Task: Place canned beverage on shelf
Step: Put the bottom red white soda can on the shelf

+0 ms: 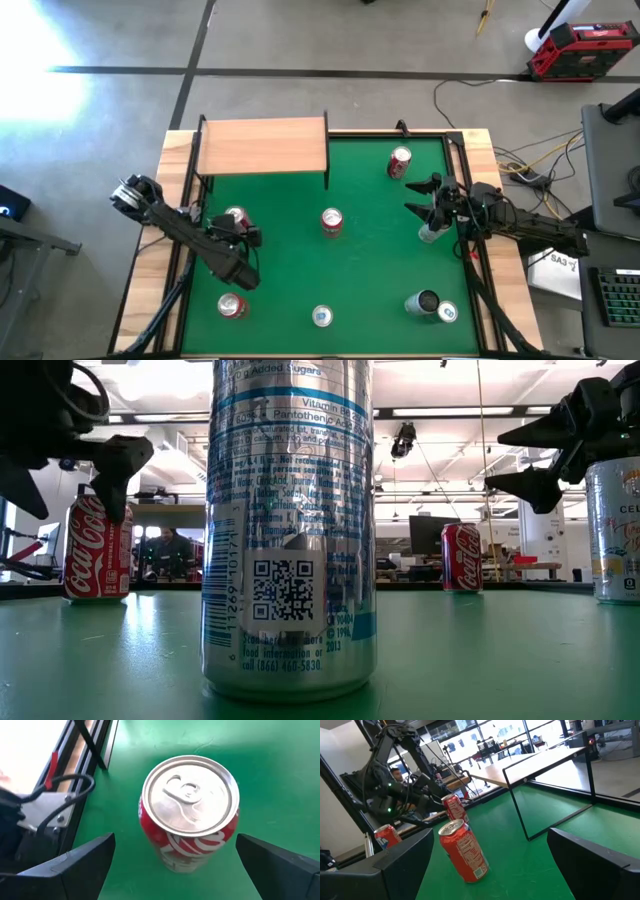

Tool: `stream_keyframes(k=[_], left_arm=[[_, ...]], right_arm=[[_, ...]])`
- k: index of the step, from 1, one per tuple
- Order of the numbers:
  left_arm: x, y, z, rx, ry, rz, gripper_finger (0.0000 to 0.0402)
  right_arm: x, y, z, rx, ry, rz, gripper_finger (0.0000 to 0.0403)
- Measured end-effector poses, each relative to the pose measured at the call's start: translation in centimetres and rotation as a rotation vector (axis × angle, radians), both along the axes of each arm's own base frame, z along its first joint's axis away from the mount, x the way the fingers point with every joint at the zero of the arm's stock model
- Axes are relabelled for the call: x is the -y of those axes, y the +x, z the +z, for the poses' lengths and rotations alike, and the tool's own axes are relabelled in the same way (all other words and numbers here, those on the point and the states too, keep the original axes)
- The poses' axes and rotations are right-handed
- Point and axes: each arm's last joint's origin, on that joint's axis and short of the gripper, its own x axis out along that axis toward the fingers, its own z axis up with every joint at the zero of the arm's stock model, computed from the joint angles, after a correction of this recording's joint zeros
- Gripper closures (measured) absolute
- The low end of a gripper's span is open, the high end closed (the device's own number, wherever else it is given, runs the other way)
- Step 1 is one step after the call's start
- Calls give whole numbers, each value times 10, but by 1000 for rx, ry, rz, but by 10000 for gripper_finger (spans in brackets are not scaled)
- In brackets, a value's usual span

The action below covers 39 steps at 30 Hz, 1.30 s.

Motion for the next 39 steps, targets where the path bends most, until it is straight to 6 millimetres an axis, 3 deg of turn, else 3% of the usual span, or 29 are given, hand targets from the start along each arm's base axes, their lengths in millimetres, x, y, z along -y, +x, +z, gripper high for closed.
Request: stream_keyframes(k=[13,17,22,26,31,39], left_arm=[[-10,-8,-32,43,131,-72,9],[-13,-12,-38,49,160,-88,38],[-16,-14,-43,65,195,-129,109],[-16,-13,-44,73,212,-170,117],[-9,-3,-31,38,187,-196,117],[6,20,32,40,146,-193,117]], right_arm=[[0,0,0,0,0,0,21],[0,0,0,0,0,0,21],[0,0,0,0,0,0,21],[0,0,0,0,0,0,21],[0,0,0,0,0,0,21],[0,0,0,0,0,0,21]])
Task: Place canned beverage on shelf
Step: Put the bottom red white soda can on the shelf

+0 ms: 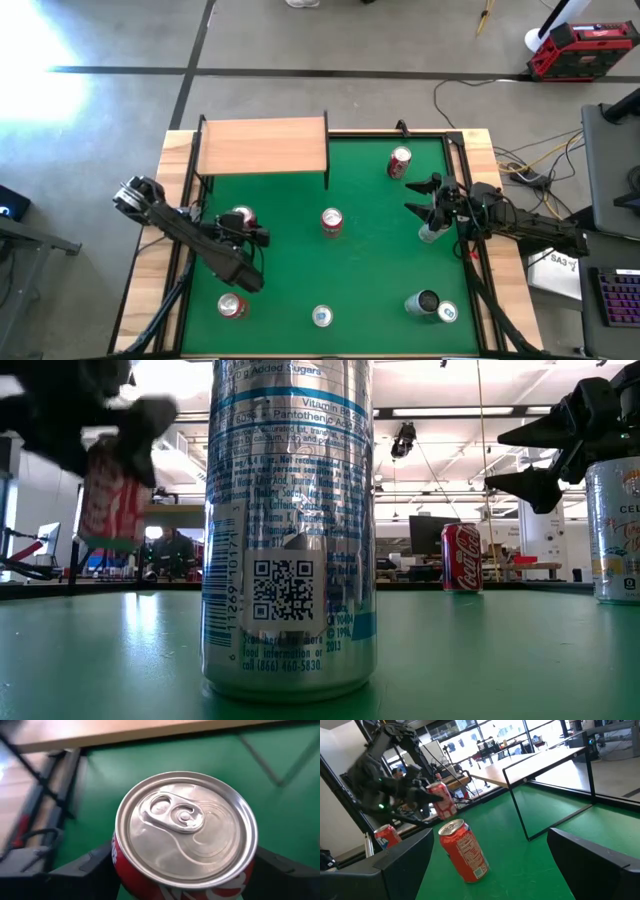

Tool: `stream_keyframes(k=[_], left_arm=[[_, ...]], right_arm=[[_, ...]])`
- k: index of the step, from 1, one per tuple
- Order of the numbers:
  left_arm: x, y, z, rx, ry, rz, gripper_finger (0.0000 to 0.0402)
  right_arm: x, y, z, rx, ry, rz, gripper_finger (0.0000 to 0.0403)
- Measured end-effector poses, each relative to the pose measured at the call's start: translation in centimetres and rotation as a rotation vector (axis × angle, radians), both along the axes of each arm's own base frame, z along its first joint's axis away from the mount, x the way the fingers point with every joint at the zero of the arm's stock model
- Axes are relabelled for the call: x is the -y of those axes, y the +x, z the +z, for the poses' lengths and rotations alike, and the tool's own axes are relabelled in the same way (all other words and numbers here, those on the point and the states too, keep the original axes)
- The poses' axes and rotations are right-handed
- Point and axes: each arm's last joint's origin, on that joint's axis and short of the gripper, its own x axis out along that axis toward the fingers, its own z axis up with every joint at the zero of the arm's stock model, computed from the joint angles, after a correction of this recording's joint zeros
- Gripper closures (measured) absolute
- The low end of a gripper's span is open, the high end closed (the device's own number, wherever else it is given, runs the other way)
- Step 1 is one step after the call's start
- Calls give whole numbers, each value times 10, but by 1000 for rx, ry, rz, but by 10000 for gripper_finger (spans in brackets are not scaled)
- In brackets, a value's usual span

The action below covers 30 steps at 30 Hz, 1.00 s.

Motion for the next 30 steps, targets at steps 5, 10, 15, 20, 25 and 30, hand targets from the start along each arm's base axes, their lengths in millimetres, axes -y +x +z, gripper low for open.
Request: stream_keyframes(k=[5,10,15,20,25,30], left_arm=[[-8,1,24,41,-9,-43,117],[-23,-10,41,99,29,-85,117],[-50,-27,67,108,42,-119,117],[-81,-47,96,92,45,-124,117],[-109,-60,108,27,66,-83,117],[-131,-60,109,17,78,30,117]], right_arm=[[0,0,0,0,0,0,21],[0,0,0,0,0,0,21],[0,0,0,0,0,0,21],[0,0,0,0,0,0,21],[0,0,0,0,0,0,21],[0,0,0,0,0,0,21]])
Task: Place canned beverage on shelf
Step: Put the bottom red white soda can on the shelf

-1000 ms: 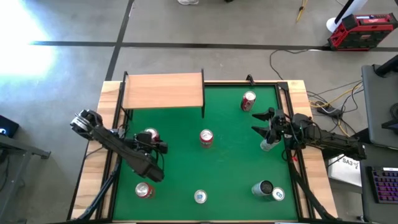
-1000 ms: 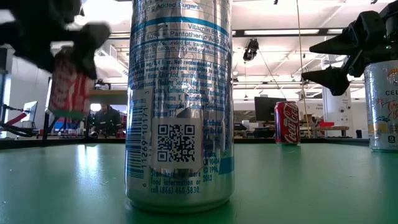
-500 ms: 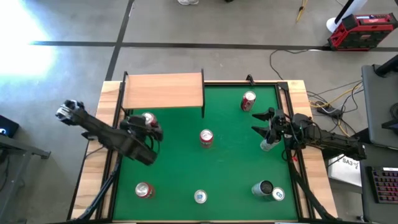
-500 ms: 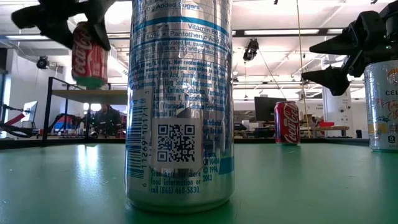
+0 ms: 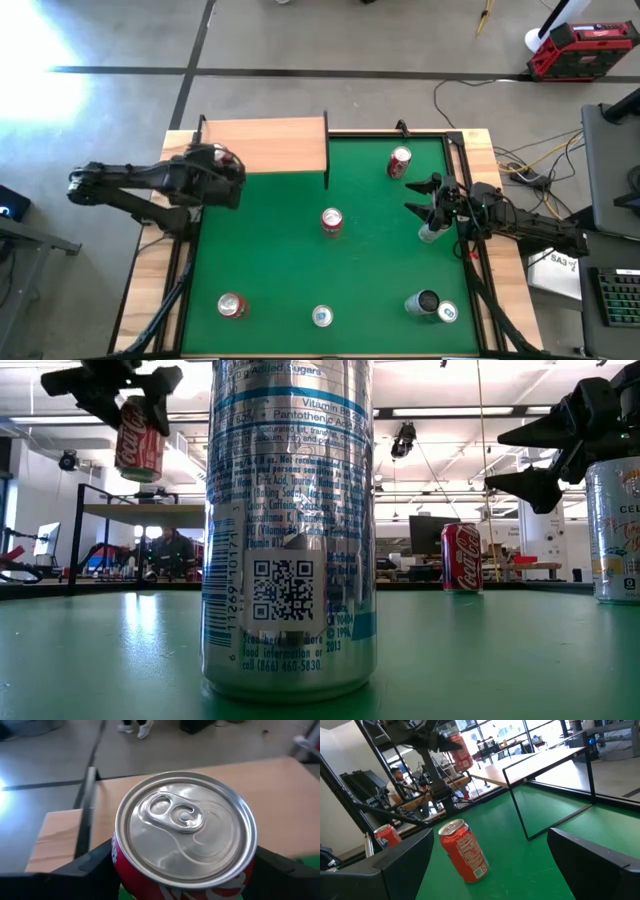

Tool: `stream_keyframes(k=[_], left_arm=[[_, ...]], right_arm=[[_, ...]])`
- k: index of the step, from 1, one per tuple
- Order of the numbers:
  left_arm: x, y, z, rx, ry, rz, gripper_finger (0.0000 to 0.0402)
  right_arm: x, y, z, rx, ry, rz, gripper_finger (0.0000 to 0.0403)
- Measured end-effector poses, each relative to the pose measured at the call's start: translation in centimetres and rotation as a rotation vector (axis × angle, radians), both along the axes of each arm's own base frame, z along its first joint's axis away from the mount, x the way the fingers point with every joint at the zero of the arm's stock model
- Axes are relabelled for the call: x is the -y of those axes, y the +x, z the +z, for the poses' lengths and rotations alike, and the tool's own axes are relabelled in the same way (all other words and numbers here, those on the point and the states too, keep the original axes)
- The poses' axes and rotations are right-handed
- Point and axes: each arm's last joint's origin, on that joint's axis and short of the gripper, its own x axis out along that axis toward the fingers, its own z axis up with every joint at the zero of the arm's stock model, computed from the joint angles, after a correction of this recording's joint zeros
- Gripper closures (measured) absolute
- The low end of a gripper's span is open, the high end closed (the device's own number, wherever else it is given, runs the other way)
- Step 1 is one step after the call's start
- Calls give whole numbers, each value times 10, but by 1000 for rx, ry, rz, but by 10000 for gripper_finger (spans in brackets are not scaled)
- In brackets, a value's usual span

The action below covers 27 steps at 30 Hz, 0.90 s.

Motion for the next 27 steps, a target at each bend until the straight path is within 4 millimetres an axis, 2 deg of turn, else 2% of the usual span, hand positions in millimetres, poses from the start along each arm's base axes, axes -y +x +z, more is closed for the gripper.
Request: stream_keyframes(k=[10,19,27], left_arm=[[-33,21,-13,-12,97,199,117],[-60,31,-20,-1,211,336,116],[-97,35,-23,-45,173,406,116]], right_arm=[[0,0,0,0,0,0,21],[0,0,0,0,0,0,21],[0,0,0,0,0,0,21]])
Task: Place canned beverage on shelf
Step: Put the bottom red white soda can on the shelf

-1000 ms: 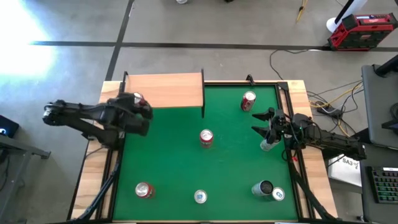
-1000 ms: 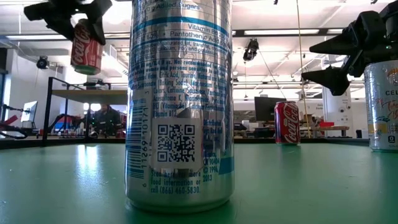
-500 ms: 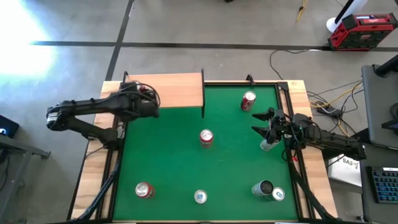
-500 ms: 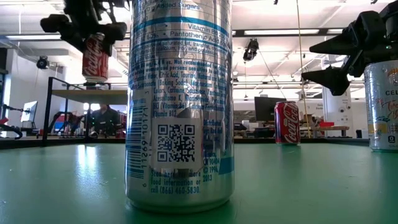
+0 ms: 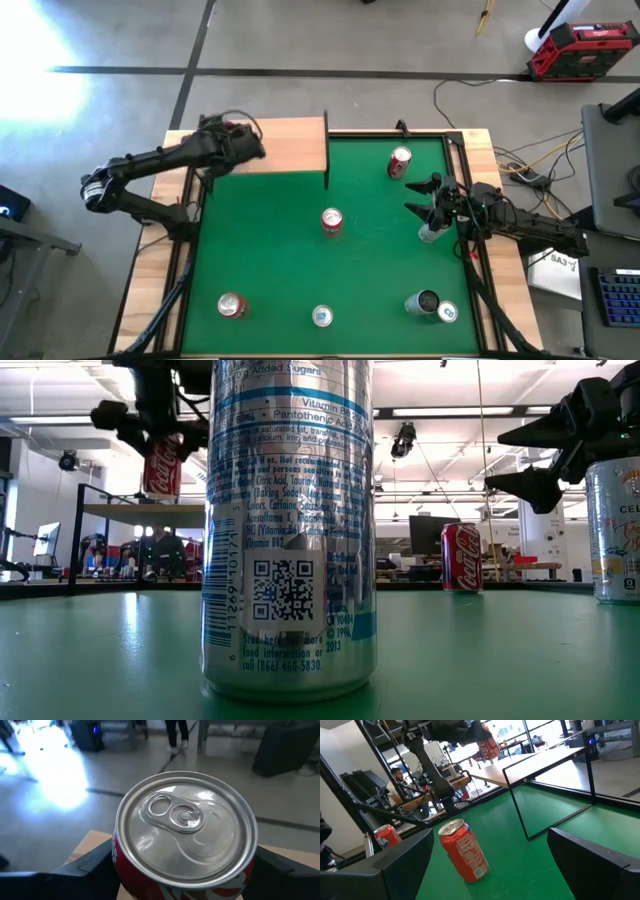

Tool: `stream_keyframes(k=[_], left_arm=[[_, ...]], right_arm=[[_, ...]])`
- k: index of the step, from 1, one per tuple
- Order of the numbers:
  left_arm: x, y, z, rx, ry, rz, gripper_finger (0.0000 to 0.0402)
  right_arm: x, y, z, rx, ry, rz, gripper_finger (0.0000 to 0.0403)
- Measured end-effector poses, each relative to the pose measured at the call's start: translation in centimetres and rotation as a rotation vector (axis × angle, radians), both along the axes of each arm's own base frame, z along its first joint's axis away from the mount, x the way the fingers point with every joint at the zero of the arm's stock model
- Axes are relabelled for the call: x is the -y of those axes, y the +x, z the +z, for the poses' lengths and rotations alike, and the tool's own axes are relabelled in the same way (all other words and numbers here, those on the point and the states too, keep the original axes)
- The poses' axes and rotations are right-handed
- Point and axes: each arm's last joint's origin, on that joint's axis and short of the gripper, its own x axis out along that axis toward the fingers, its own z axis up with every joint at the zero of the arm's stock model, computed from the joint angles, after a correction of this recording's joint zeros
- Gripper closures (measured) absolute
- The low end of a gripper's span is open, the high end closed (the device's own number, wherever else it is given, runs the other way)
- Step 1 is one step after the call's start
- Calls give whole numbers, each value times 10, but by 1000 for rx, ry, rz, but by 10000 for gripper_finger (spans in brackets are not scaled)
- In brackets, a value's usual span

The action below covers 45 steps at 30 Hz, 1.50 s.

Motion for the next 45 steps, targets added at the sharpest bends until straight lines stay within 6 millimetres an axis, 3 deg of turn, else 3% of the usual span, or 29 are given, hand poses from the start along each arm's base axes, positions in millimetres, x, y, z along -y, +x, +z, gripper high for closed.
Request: stream_keyframes(k=[7,16,28,45], left_arm=[[-37,-6,5,44,-113,-36,116],[-57,-23,-3,82,-121,-55,116],[-59,-39,-10,53,-42,-122,116],[-60,-41,-11,25,-77,-142,115]], right_arm=[[0,0,0,0,0,0,21],[0,0,0,0,0,0,21],[0,0,0,0,0,0,21],[0,0,0,0,0,0,21]])
